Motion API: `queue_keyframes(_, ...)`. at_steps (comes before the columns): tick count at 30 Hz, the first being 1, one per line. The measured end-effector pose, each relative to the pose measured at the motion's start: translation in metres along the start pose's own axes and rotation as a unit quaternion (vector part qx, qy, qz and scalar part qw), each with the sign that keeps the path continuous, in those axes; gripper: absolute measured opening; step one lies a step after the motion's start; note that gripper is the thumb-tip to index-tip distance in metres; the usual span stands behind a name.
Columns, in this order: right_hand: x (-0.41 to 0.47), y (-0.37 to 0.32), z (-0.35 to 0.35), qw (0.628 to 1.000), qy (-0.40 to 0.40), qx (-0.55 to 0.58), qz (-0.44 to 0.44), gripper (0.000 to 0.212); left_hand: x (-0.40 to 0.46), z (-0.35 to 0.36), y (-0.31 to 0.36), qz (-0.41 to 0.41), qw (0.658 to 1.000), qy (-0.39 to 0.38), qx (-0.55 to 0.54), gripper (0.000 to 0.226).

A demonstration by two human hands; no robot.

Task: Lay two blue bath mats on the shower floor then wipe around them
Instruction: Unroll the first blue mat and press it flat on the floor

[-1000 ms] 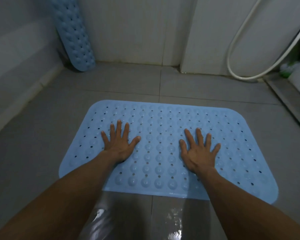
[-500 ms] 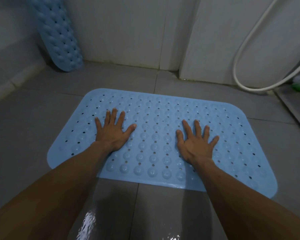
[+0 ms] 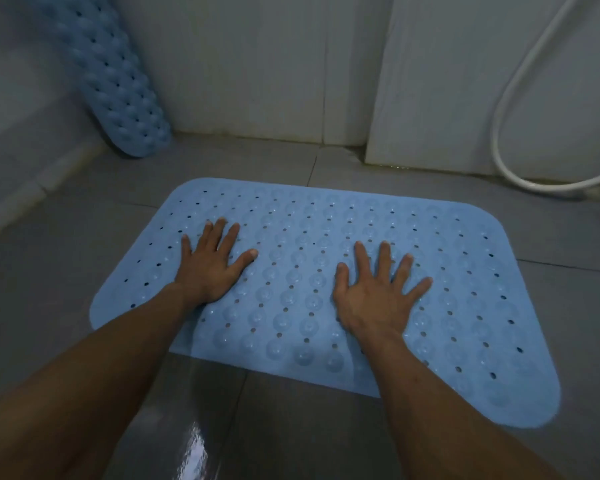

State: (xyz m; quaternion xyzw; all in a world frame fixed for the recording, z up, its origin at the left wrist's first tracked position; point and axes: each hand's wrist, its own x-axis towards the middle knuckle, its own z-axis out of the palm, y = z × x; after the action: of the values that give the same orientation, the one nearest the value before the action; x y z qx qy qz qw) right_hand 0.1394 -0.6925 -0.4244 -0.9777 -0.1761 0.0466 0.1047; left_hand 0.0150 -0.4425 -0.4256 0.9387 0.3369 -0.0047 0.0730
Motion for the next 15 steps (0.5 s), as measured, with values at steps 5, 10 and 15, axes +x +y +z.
queue_keyframes(5, -0.0015, -0.003, -0.0021, 1.0, -0.01, 0.0, 0.002, 0.063, -0.0023, -0.0062, 0.0027, -0.001, 1.0, -0.016, 0.004, 0.083)
queue_keyframes(10, -0.0034, -0.001, -0.0031, 1.0, -0.019, -0.011, 0.012, 0.063, -0.0037, -0.0005, -0.0004, 0.008, 1.0, -0.007, 0.006, 0.082)
queue_keyframes(15, 0.0, -0.0047, -0.0066, 0.998, -0.049, -0.025, 0.019, 0.063, -0.0014, -0.0049, -0.0013, 0.013, 0.999, -0.028, -0.004, 0.083)
